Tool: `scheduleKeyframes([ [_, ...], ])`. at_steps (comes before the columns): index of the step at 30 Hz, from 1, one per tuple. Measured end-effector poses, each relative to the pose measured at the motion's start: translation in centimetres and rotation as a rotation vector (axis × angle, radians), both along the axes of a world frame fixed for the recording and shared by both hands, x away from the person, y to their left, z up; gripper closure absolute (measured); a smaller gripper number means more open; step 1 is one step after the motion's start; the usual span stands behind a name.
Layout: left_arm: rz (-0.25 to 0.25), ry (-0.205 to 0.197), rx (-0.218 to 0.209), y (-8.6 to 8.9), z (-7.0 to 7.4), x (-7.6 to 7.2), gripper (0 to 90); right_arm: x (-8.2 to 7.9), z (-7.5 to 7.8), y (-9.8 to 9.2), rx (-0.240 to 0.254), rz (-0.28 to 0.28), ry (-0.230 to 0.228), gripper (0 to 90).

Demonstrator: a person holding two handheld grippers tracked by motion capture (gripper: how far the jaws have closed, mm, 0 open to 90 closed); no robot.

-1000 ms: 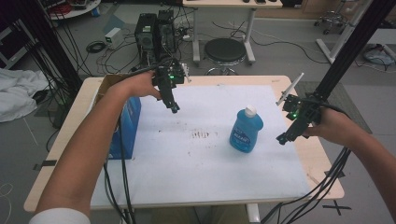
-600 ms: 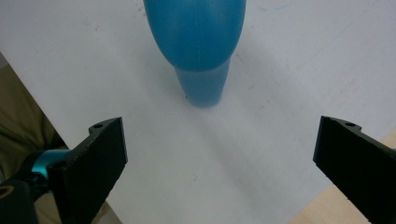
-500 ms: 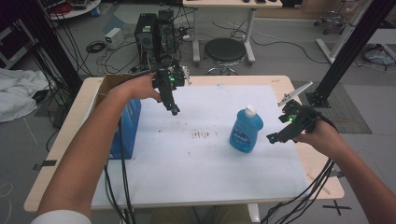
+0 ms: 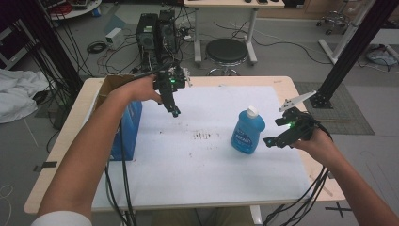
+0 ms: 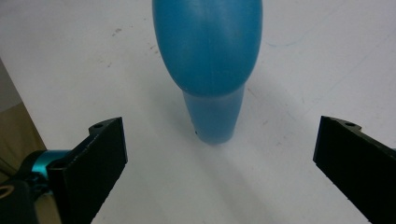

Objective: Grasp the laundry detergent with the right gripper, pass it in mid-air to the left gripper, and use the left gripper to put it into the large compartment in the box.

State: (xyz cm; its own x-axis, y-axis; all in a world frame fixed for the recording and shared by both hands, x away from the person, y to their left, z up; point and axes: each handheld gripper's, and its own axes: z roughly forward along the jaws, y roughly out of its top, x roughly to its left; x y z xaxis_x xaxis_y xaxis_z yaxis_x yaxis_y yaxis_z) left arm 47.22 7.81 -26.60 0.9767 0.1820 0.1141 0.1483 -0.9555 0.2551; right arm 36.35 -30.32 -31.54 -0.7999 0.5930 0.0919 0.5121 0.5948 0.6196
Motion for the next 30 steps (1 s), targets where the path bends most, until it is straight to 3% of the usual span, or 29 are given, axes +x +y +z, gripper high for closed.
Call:
scheduleKeyframes([
  [16, 0.003, 0.004, -0.004, 0.2, -0.3, 0.0, 6.3, 0.2, -2.6, 0.1, 0.115, -0.018, -0.058, 1.8],
  [30, 0.004, 0.008, 0.002, 0.3, -0.4, 0.1, 6.3, 0.9, -3.8, 0.9, 0.121, -0.003, -0.073, 1.7],
])
